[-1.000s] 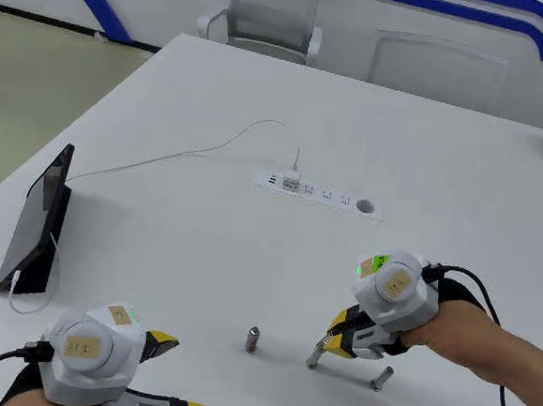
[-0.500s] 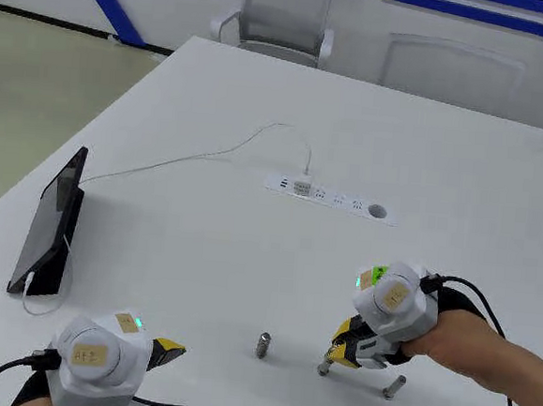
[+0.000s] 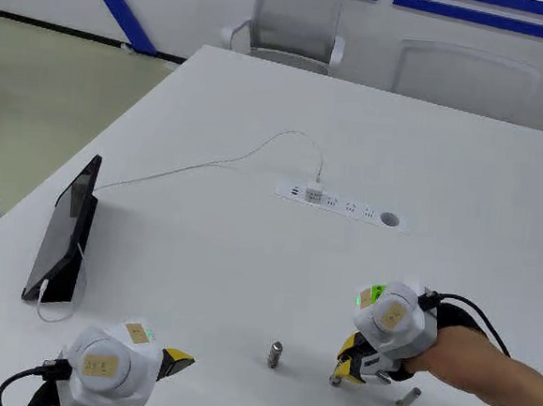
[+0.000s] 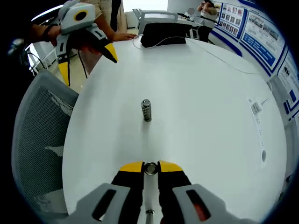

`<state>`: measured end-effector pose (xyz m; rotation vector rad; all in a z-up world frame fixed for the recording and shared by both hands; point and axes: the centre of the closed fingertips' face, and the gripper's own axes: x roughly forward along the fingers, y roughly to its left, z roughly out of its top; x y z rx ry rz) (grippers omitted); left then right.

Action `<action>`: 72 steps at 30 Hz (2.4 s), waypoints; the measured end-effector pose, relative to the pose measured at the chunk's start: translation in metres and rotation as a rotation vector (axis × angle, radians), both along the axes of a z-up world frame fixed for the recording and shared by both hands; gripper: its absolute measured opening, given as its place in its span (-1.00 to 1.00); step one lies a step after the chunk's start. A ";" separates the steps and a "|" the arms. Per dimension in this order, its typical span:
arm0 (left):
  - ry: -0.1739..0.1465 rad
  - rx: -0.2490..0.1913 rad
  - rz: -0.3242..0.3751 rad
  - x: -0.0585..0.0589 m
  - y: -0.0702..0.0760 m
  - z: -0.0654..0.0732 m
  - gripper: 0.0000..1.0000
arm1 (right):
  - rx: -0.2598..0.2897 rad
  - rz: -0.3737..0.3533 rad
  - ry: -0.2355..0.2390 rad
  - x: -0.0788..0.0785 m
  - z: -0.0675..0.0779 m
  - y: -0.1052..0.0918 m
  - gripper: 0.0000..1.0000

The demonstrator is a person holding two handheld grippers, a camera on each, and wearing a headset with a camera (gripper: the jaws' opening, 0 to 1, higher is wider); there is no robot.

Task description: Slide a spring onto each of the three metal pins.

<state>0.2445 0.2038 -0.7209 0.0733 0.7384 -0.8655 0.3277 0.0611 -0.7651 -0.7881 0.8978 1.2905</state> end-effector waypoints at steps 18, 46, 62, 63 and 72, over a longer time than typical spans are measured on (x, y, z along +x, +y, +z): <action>0.004 0.001 0.019 -0.003 0.004 0.000 0.35 | -0.015 -0.011 0.005 0.000 -0.016 -0.002 -0.74; -0.013 -0.010 -0.006 -0.004 -0.011 0.009 0.37 | 0.101 -0.208 -0.014 -0.007 0.013 -0.027 0.03; -0.004 -0.022 -0.007 -0.011 -0.025 0.010 0.38 | 0.238 -0.403 -0.050 -0.019 0.035 -0.050 0.20; -0.004 -0.021 -0.010 -0.011 -0.026 0.009 0.38 | 0.249 -0.415 -0.057 -0.019 0.037 -0.052 0.21; -0.008 -0.021 -0.020 -0.010 -0.034 0.011 0.39 | 0.300 -0.498 -0.043 -0.031 0.040 -0.065 0.27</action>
